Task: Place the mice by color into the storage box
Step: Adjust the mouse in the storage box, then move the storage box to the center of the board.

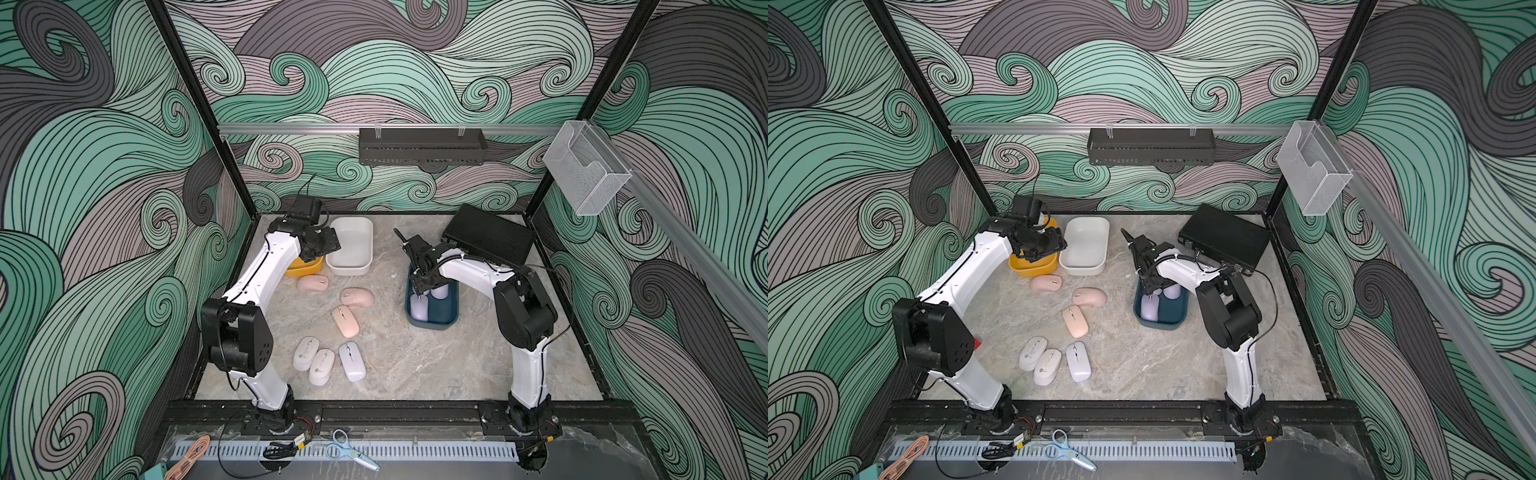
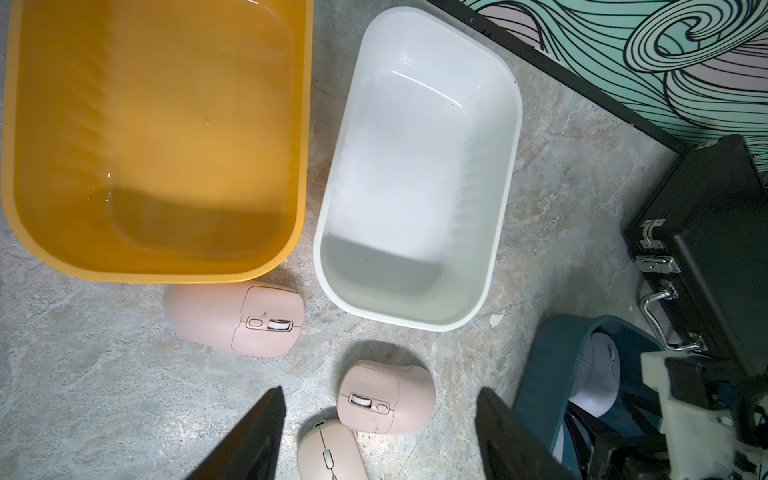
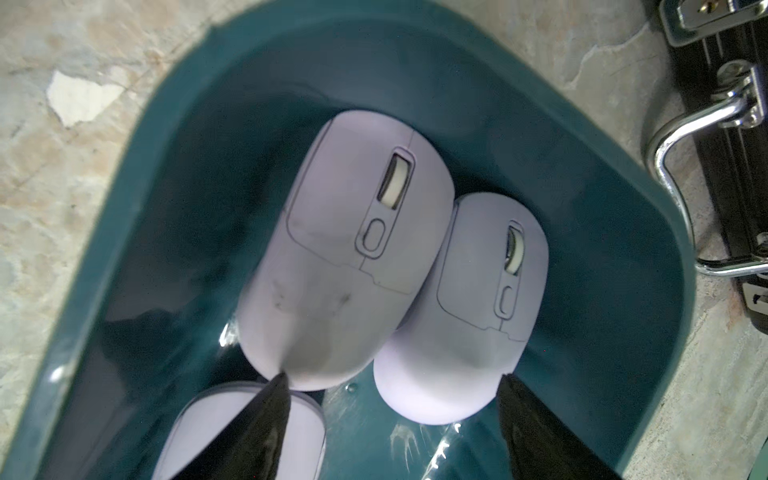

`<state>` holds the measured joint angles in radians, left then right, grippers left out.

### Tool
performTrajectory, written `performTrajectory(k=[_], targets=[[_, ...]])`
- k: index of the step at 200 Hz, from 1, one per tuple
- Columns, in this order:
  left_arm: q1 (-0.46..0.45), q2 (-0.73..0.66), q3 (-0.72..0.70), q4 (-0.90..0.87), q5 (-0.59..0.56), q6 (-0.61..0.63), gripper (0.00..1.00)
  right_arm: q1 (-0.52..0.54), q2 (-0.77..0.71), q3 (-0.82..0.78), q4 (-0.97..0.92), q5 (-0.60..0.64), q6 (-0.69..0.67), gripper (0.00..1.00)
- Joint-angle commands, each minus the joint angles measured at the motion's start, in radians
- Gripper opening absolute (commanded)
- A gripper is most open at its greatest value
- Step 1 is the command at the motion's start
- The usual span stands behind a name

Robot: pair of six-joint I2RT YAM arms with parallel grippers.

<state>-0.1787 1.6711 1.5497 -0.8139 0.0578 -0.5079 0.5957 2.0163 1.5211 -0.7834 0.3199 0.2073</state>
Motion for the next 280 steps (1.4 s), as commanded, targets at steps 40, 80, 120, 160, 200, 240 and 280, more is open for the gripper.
performTrajectory(k=[40, 80, 120, 160, 200, 240, 280], targets=[[0.003, -0.034, -0.004, 0.011, 0.015, -0.006, 0.72, -0.015, 0.019, 0.048, -0.050, 0.022, -0.024, 0.77], [0.005, -0.037, -0.011, 0.021, 0.034, -0.012, 0.72, -0.011, -0.163, -0.009, -0.084, 0.019, 0.058, 0.77], [0.004, -0.037, -0.023, 0.041, 0.098, -0.027, 0.72, -0.064, -0.322, -0.149, -0.129, -0.084, 0.117, 0.54], [0.003, -0.028, -0.035, 0.068, 0.185, -0.040, 0.71, -0.131, -0.448, -0.324, -0.129, -0.216, 0.148, 0.40], [0.002, -0.024, -0.042, 0.082, 0.234, -0.046, 0.70, -0.165, -0.480, -0.442, -0.091, -0.315, 0.182, 0.36], [0.000, -0.027, -0.046, 0.087, 0.245, -0.050, 0.70, -0.184, -0.468, -0.484, -0.036, -0.346, 0.191, 0.30], [-0.002, -0.027, -0.046, 0.088, 0.247, -0.052, 0.70, -0.188, -0.450, -0.481, -0.031, -0.322, 0.196, 0.23]])
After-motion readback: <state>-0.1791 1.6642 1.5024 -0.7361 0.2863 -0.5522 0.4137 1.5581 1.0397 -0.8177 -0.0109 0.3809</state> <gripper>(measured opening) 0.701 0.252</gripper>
